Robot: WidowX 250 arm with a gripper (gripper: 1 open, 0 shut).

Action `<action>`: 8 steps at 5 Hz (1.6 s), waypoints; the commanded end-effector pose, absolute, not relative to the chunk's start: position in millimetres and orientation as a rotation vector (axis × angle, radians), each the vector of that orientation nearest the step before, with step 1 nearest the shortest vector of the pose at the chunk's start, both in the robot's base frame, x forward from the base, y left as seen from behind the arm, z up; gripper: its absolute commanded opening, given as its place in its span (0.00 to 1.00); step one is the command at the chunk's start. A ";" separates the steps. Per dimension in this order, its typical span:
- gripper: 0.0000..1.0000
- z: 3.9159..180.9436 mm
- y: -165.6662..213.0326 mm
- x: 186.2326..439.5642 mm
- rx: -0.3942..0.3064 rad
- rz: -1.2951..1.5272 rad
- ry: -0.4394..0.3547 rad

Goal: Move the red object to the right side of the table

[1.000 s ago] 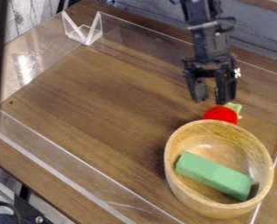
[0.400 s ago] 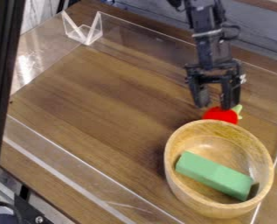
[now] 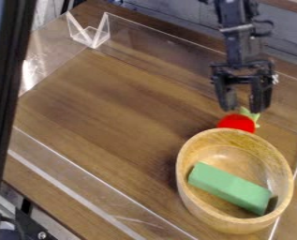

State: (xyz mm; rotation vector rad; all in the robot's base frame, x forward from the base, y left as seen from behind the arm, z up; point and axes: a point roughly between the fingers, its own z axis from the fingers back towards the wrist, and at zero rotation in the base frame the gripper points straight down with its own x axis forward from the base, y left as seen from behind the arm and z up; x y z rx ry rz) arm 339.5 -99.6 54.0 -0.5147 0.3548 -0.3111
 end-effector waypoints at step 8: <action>0.00 66.9 -67.7 329.9 -0.402 -0.402 0.472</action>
